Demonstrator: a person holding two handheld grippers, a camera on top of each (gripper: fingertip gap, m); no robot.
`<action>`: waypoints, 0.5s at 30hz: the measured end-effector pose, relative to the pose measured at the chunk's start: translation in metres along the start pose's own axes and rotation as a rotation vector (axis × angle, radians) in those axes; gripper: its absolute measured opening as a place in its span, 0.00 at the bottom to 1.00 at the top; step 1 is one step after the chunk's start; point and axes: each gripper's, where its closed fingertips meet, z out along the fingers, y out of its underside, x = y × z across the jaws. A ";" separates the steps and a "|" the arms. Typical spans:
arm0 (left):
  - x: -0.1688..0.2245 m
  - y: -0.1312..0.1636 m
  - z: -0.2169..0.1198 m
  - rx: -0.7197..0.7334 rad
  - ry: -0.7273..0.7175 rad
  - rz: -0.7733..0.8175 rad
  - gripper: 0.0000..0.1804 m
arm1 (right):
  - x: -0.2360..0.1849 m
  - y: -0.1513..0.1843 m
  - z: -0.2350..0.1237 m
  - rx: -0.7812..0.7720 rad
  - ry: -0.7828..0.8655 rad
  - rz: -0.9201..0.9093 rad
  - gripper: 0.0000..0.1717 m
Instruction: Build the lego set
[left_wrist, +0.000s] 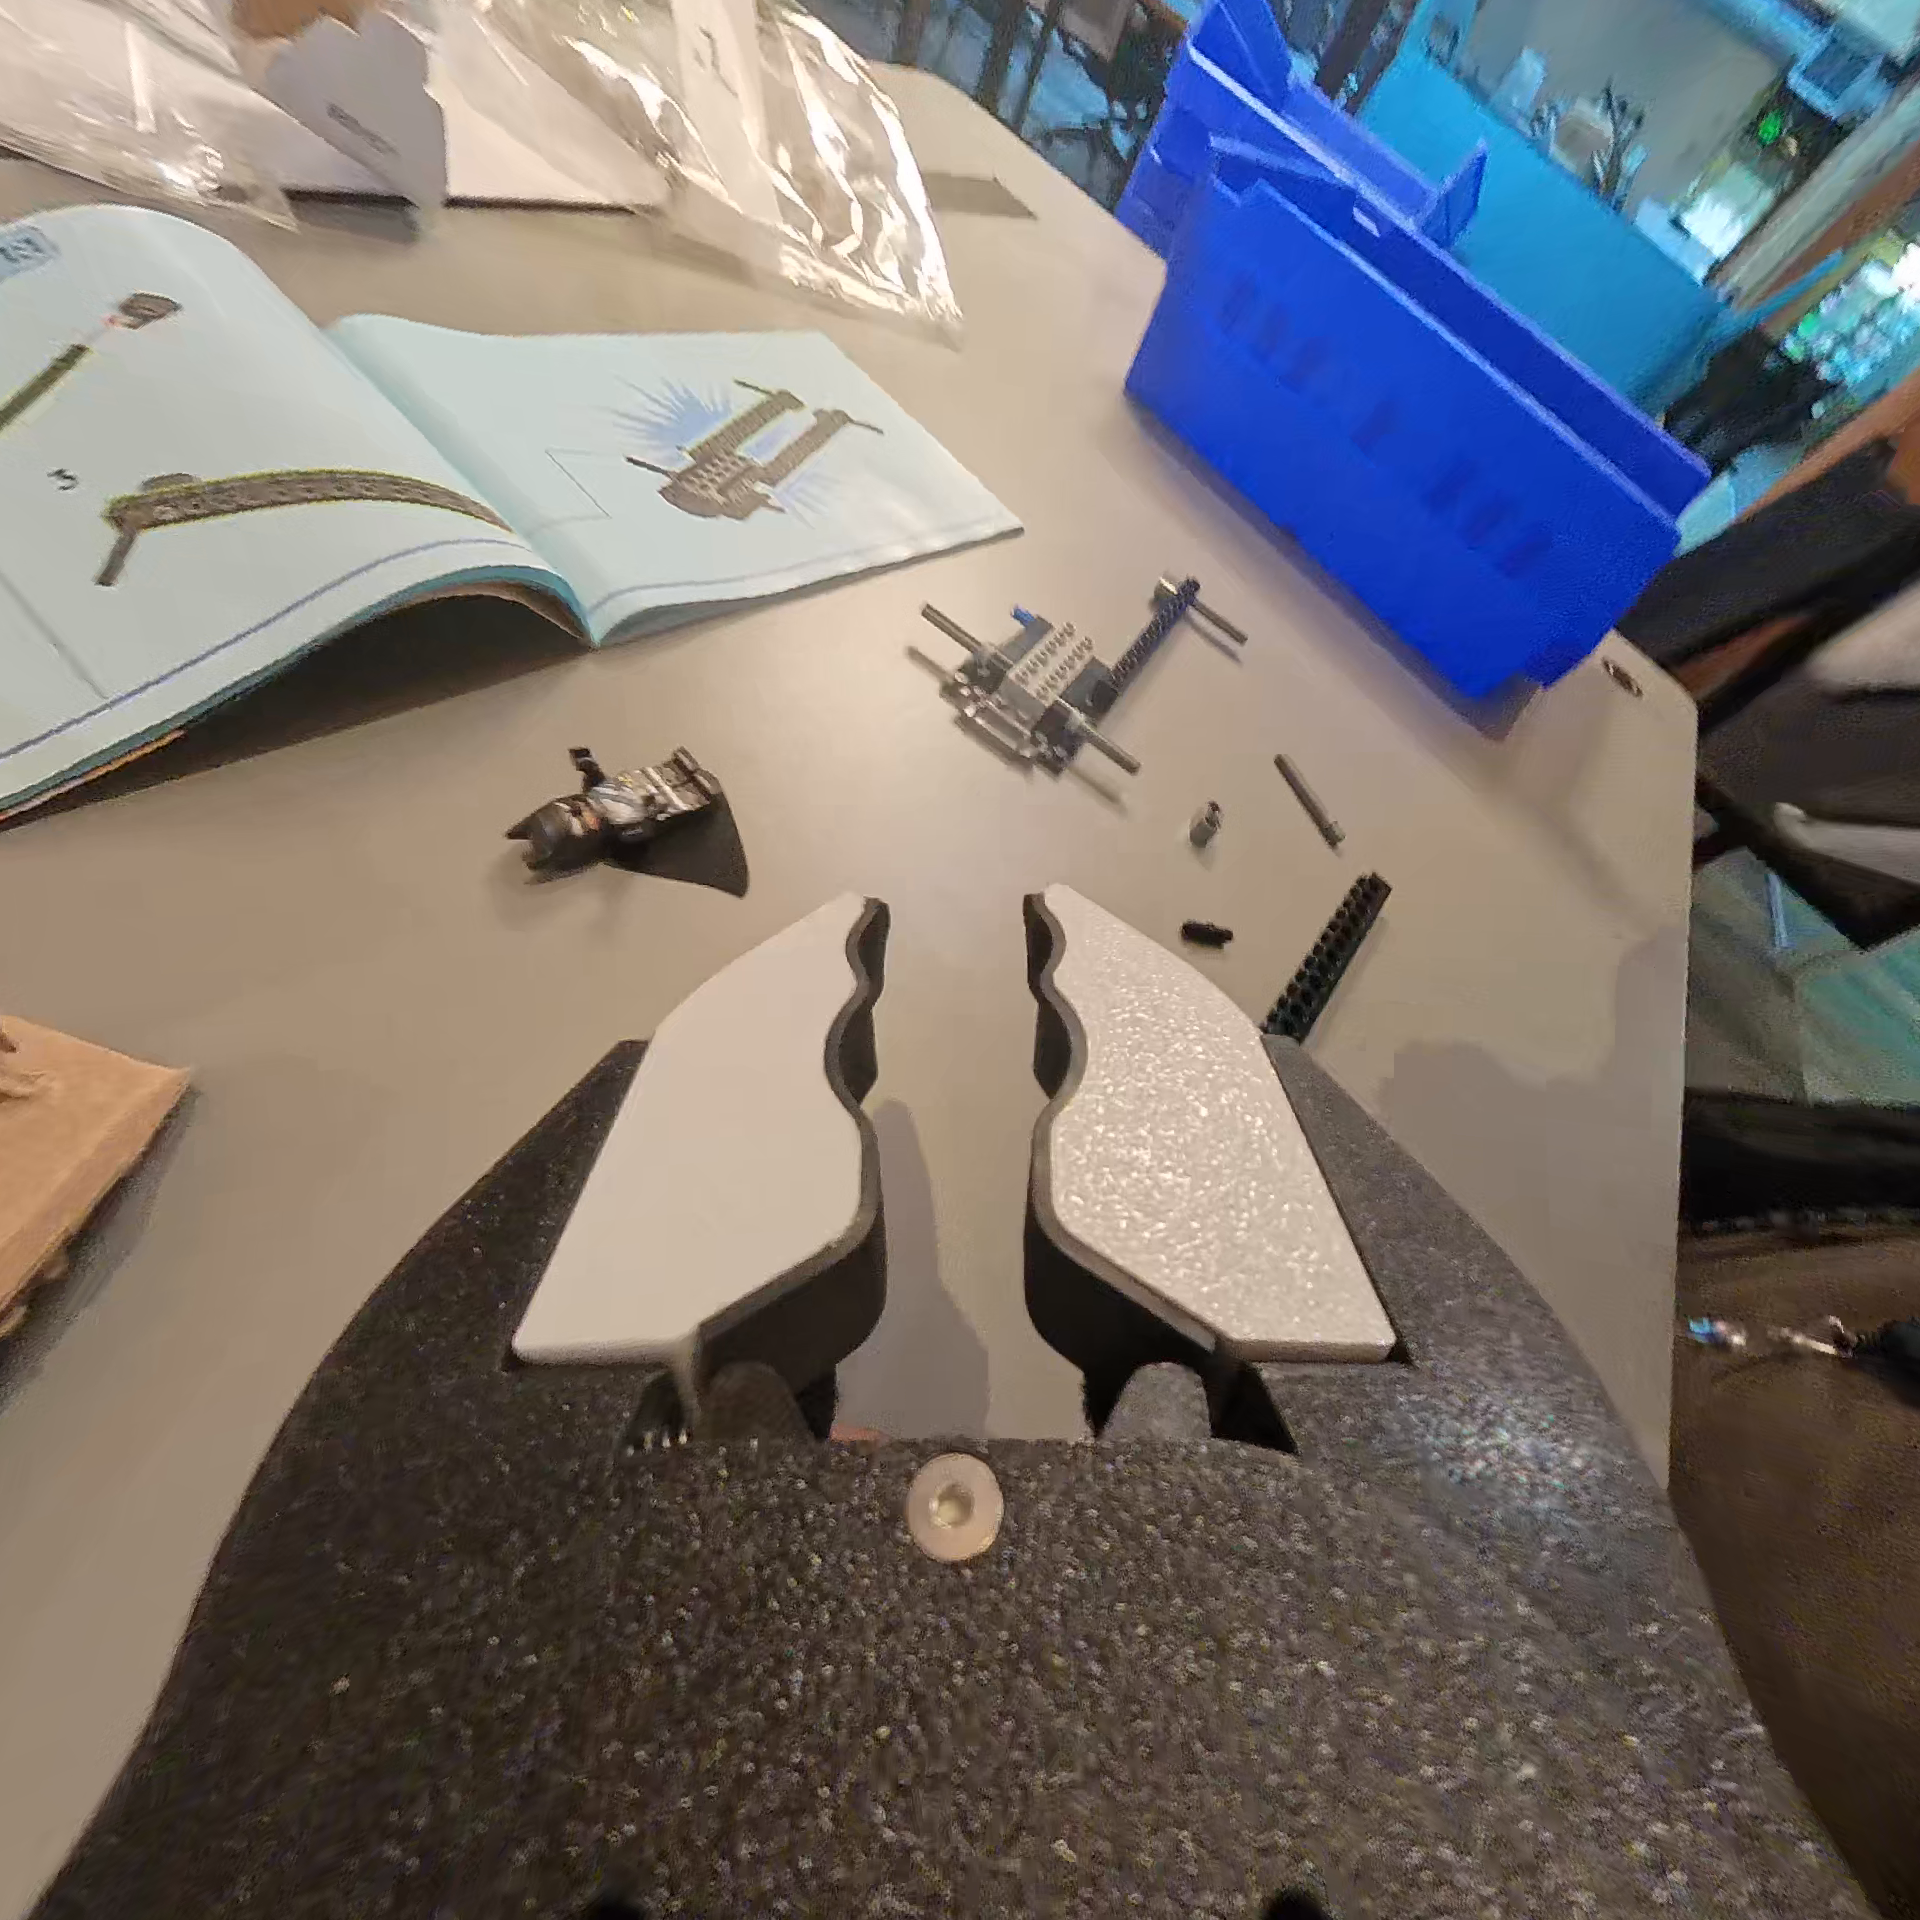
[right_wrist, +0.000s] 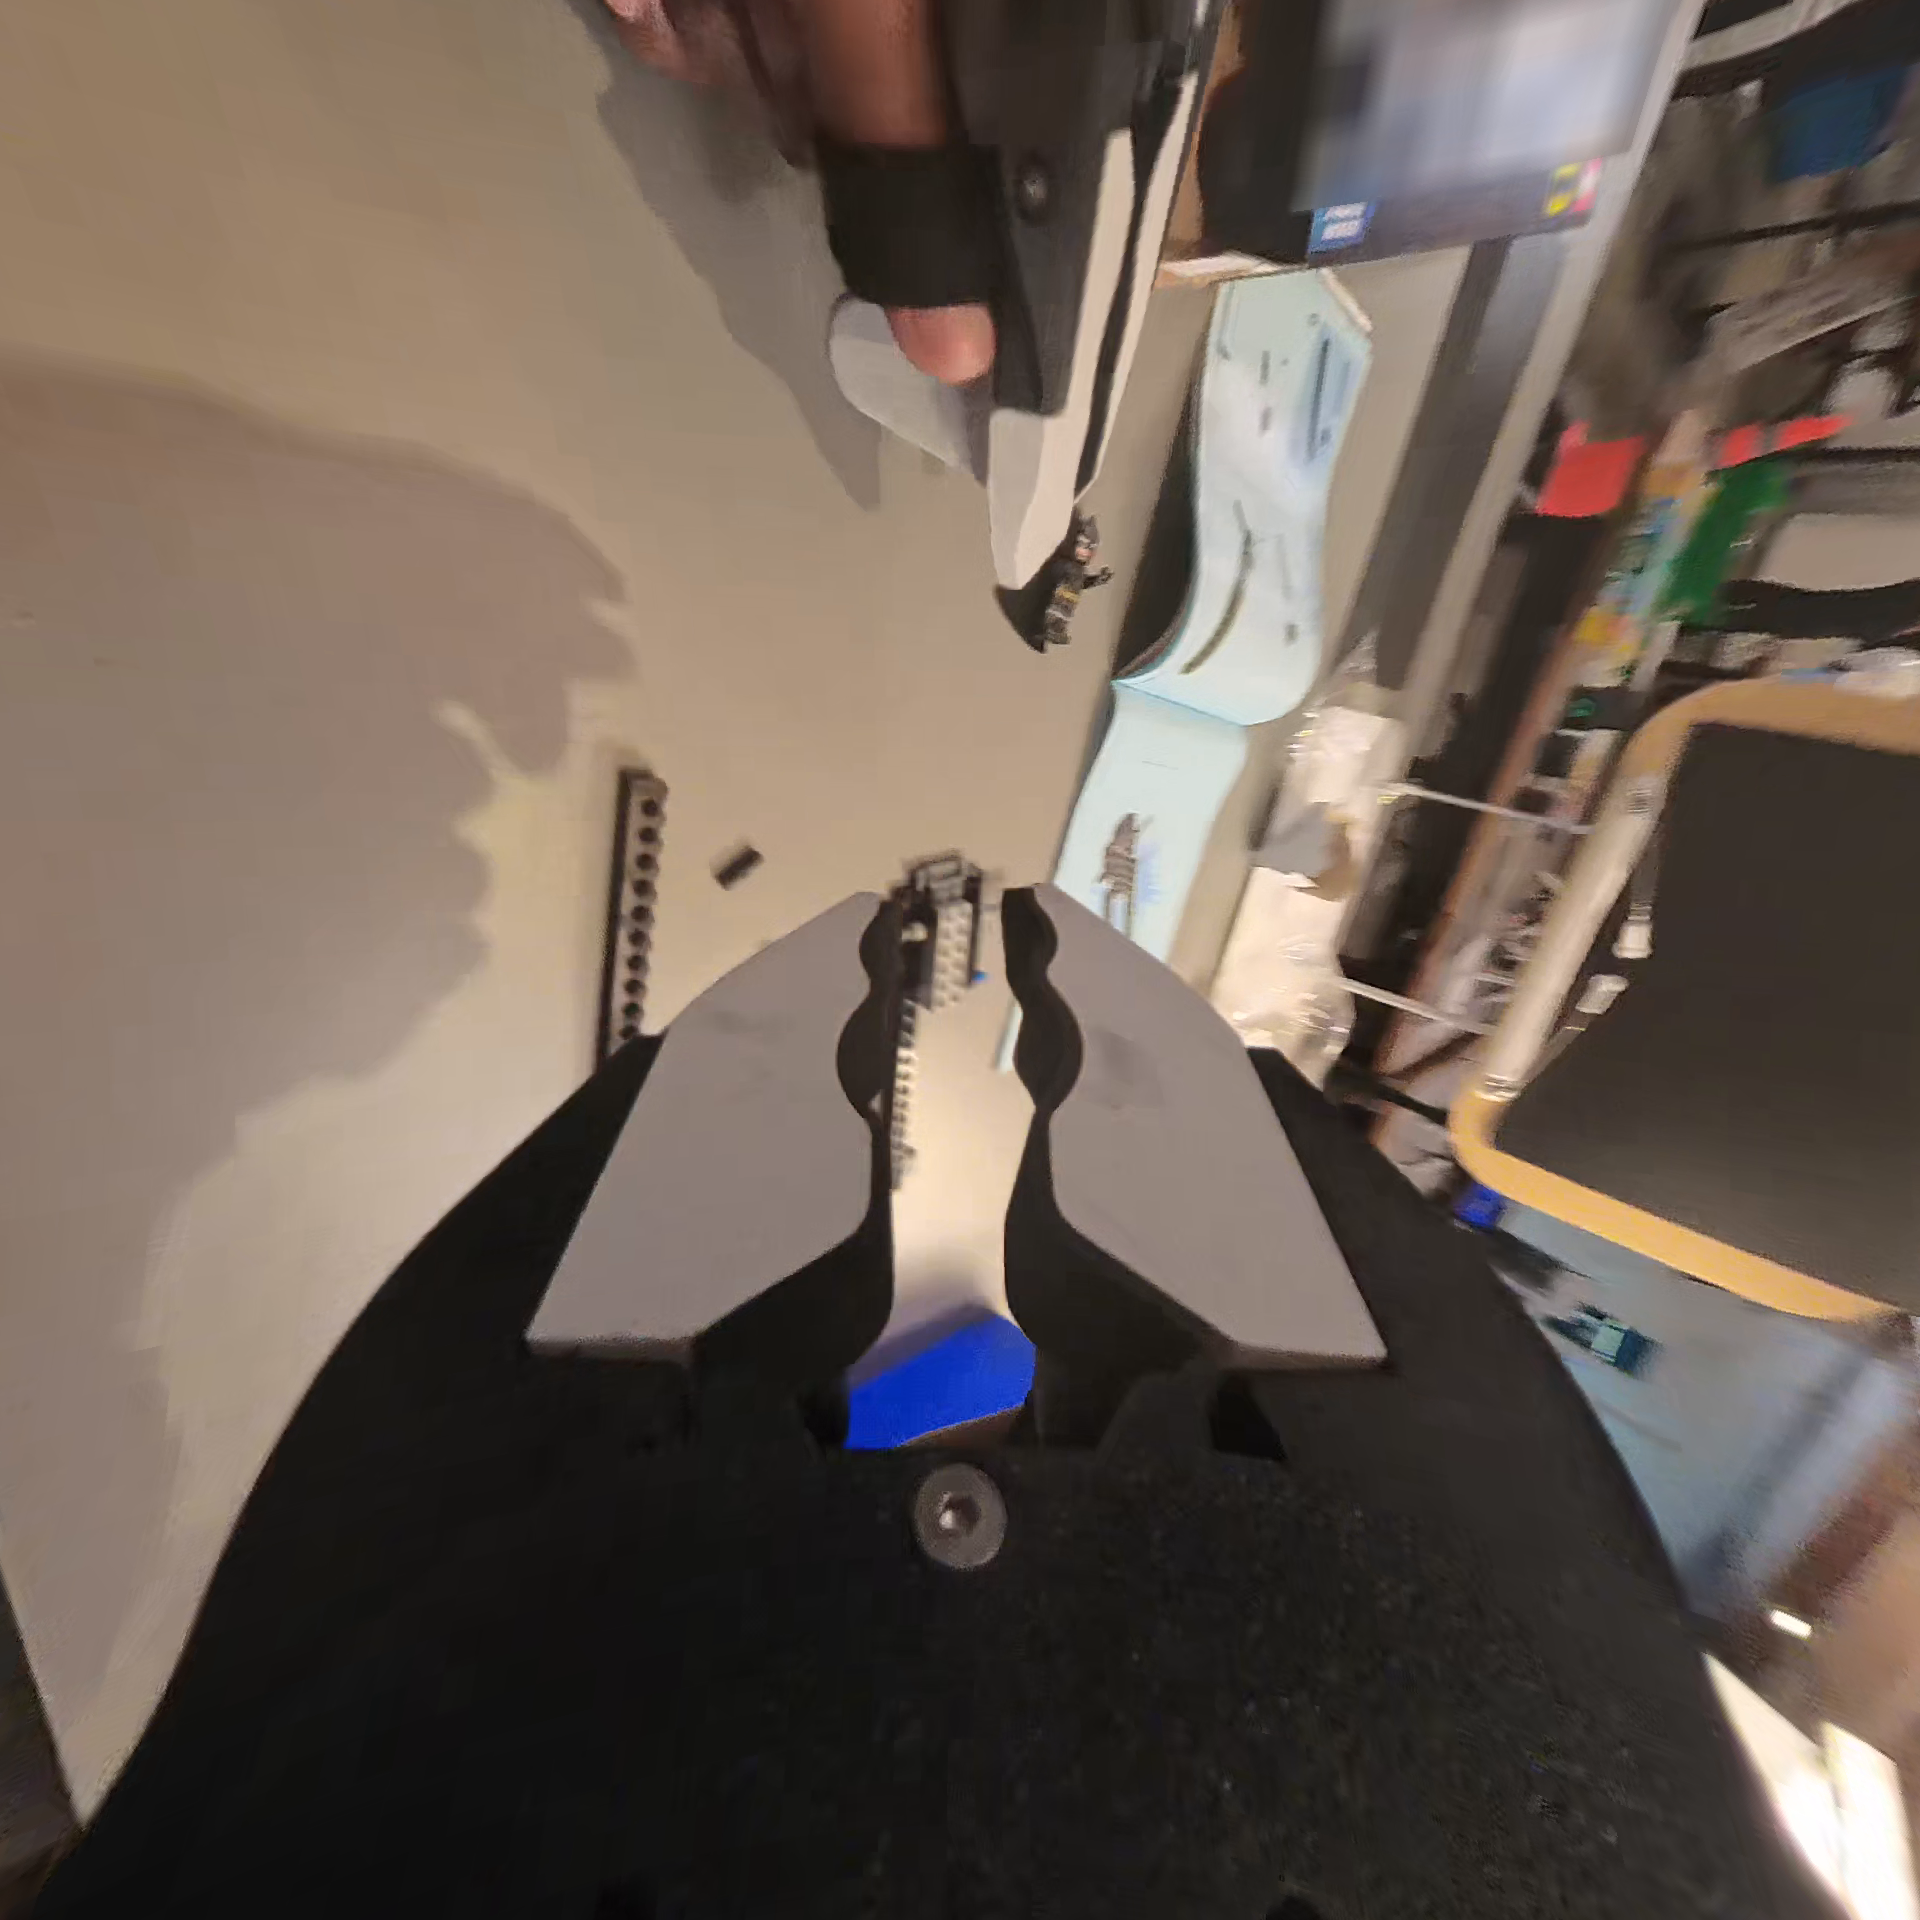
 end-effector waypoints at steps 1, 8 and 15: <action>-0.004 -0.003 -0.001 0.023 -0.016 -0.015 0.14 | 0.001 -0.004 -0.007 -0.023 0.031 -0.041 0.12; -0.010 -0.026 -0.007 0.175 0.014 -0.048 0.14 | 0.009 -0.020 -0.047 -0.123 0.197 -0.156 0.12; -0.009 -0.030 0.005 0.157 0.039 -0.052 0.14 | 0.005 -0.028 -0.063 -0.102 0.251 -0.176 0.12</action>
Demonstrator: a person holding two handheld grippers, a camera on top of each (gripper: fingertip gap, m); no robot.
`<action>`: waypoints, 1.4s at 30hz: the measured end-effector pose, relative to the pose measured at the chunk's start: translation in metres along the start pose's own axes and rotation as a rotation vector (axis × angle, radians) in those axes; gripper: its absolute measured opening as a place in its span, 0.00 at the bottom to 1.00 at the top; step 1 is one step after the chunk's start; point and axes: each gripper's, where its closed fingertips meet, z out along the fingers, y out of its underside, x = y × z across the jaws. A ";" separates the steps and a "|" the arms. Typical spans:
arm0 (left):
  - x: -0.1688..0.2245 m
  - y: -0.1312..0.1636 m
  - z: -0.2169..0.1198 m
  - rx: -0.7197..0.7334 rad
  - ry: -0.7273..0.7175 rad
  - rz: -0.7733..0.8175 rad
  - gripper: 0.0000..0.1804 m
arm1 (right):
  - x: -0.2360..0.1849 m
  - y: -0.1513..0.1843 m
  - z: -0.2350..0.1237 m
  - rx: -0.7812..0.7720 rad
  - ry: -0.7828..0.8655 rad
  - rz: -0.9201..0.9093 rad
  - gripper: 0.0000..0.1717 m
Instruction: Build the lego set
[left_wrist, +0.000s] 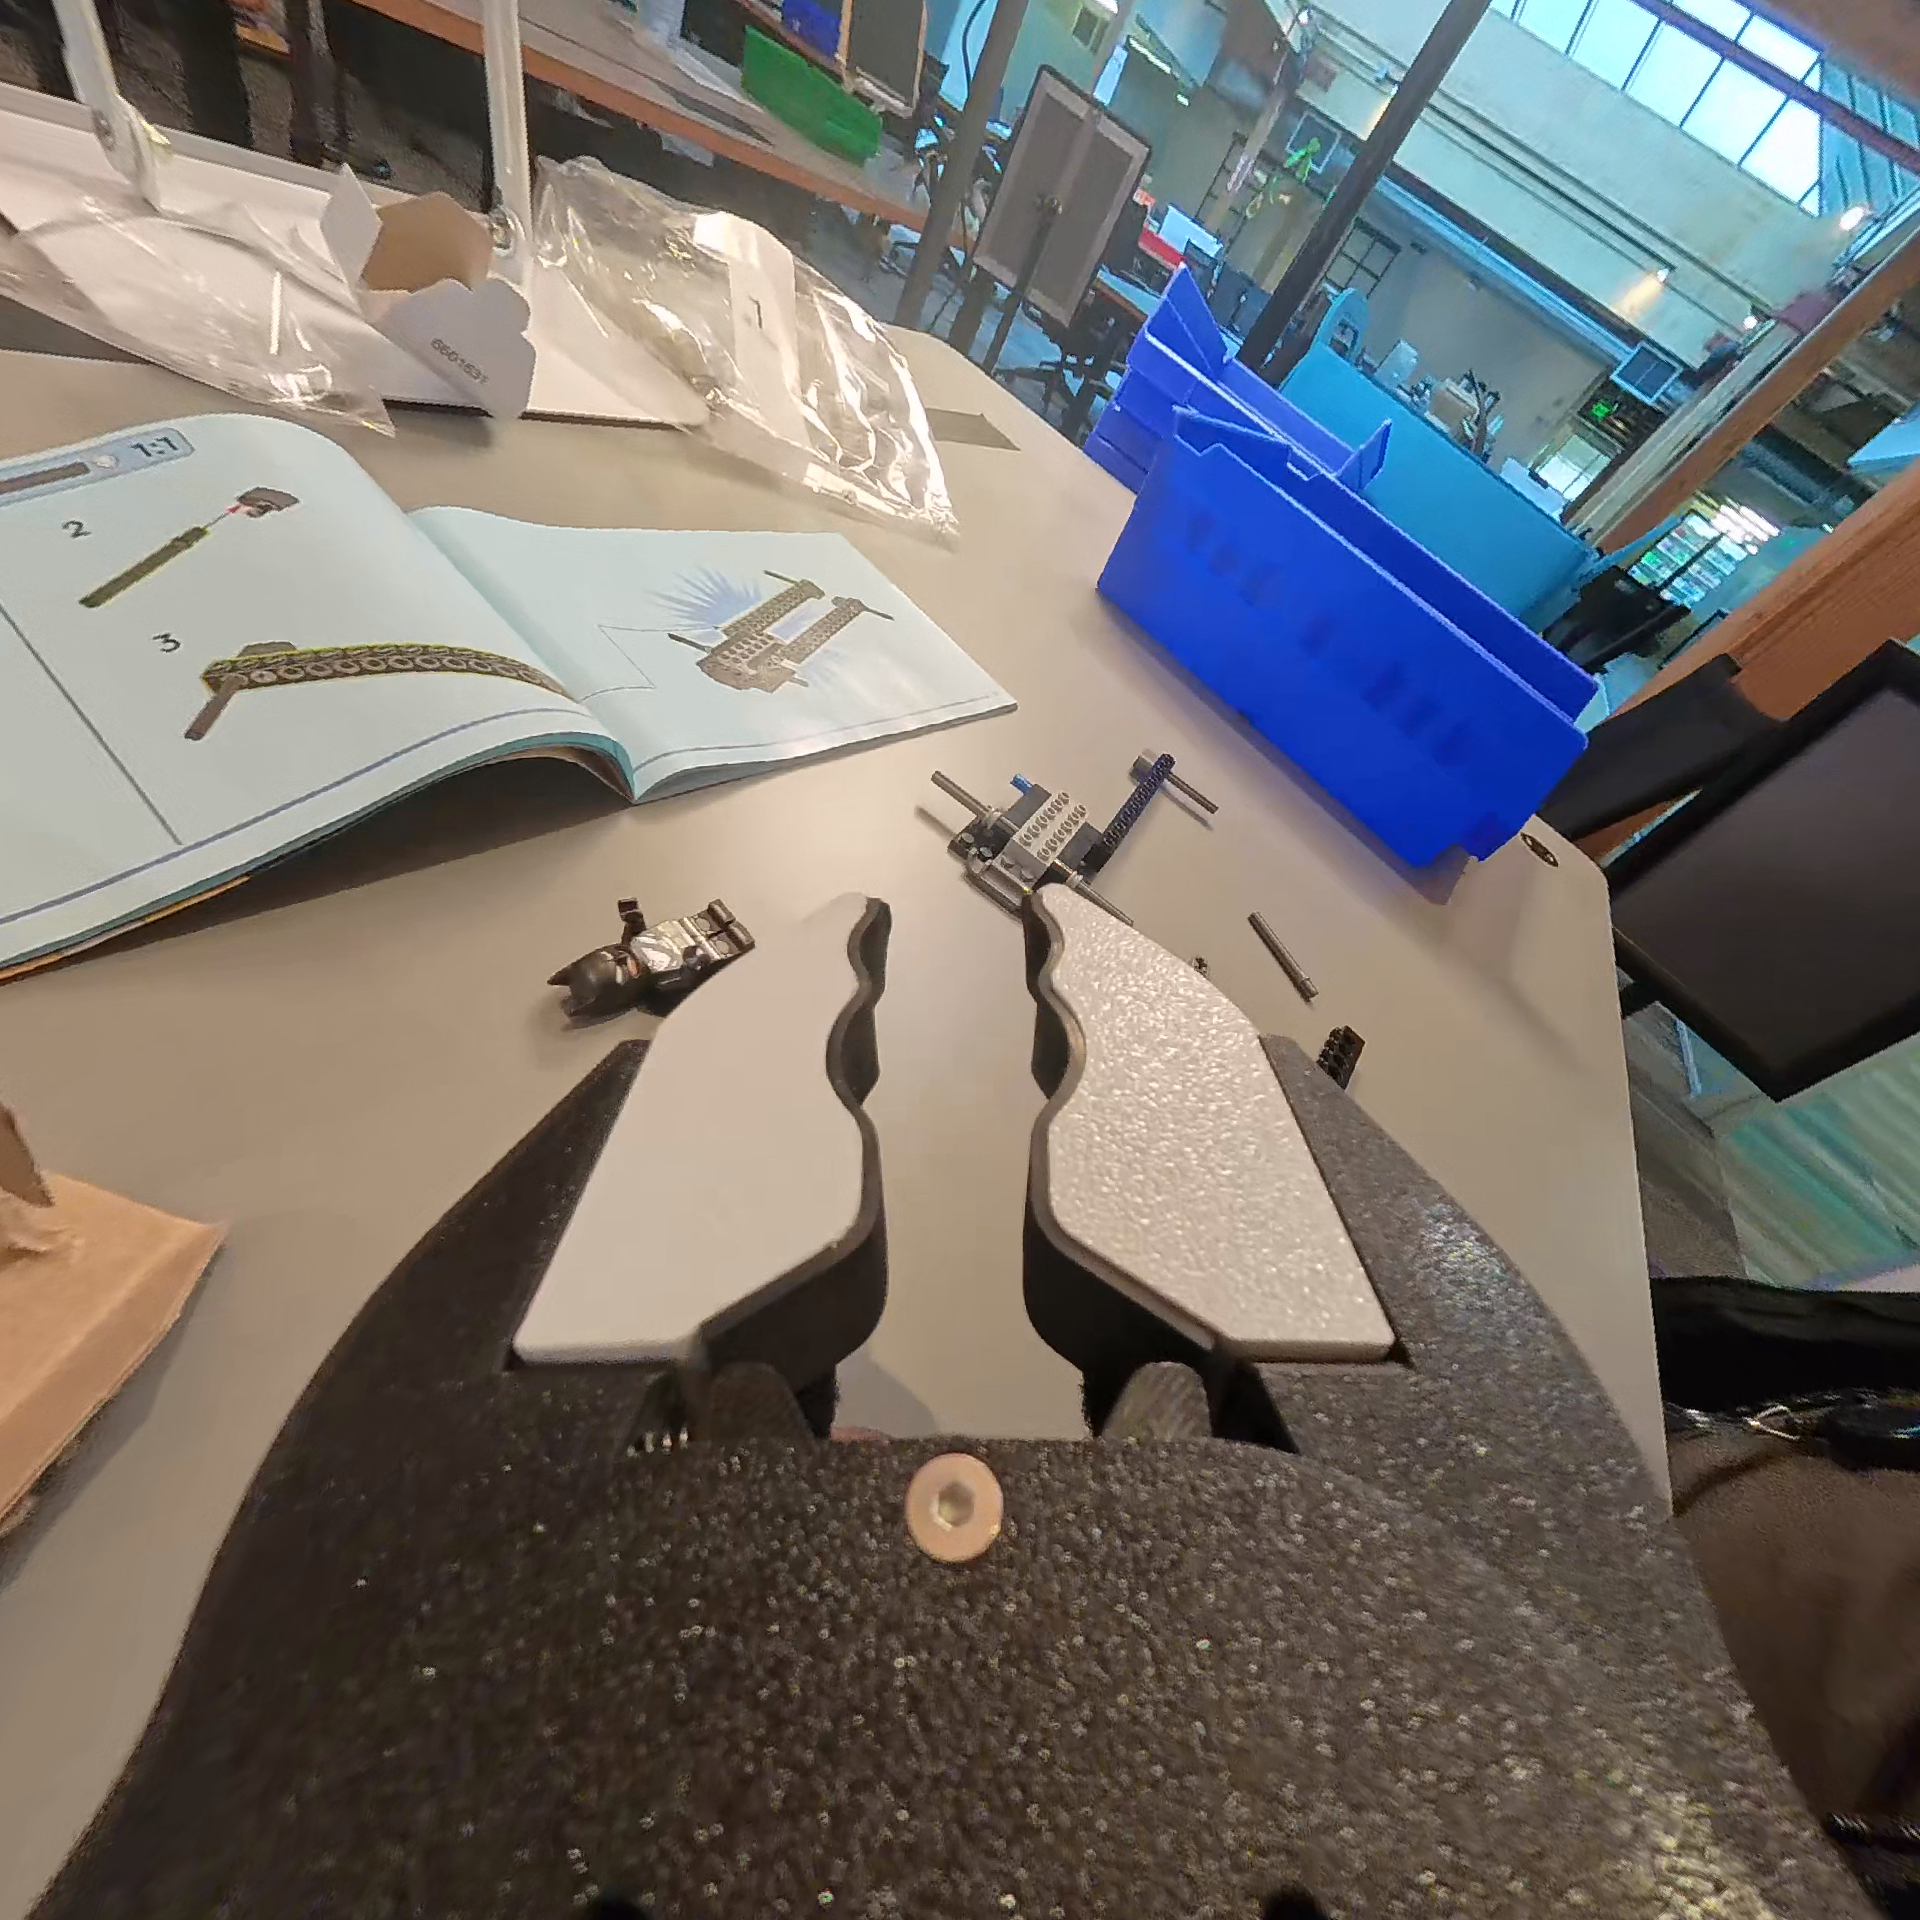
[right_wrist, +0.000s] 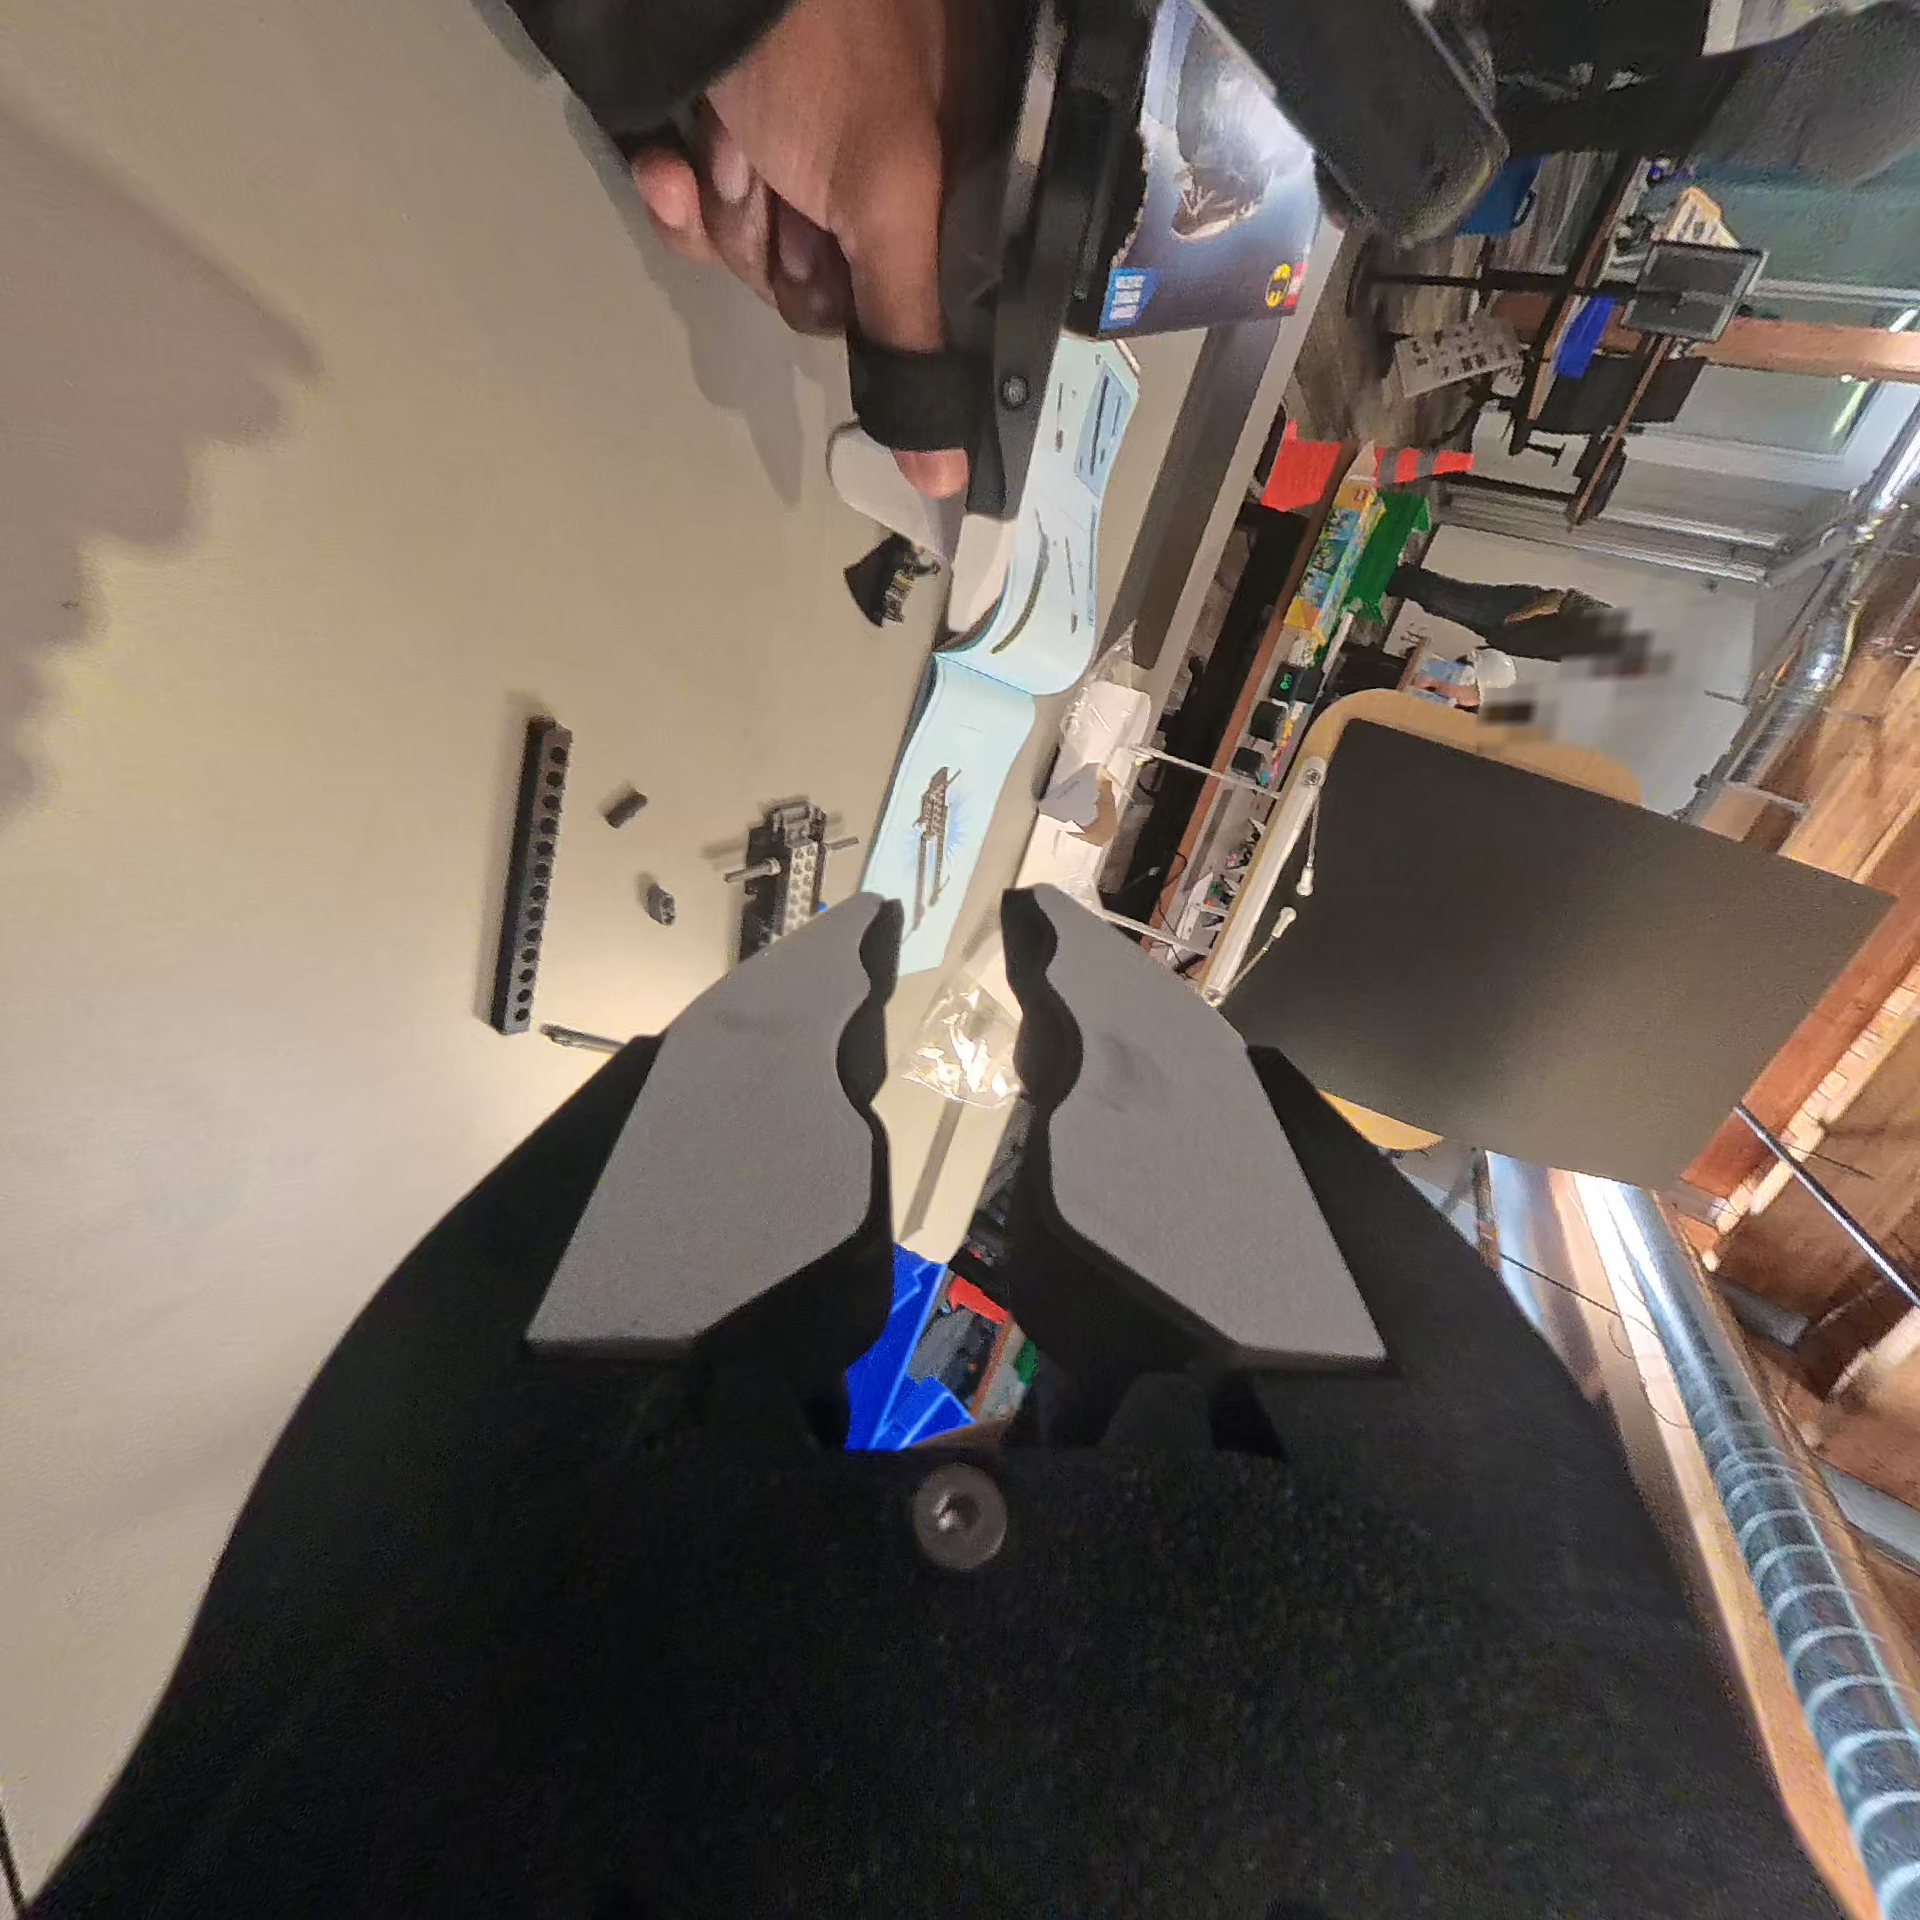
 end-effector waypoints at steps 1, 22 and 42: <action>0.001 0.001 0.002 -0.012 0.004 0.003 0.14 | -0.003 0.000 0.001 0.009 -0.010 0.007 0.12; 0.045 0.013 0.024 -0.151 0.104 0.236 0.14 | -0.056 0.130 0.155 0.247 -0.251 0.948 0.09; 0.078 0.030 0.119 -0.256 0.169 0.551 0.15 | -0.055 0.143 0.170 0.625 -0.201 1.236 0.08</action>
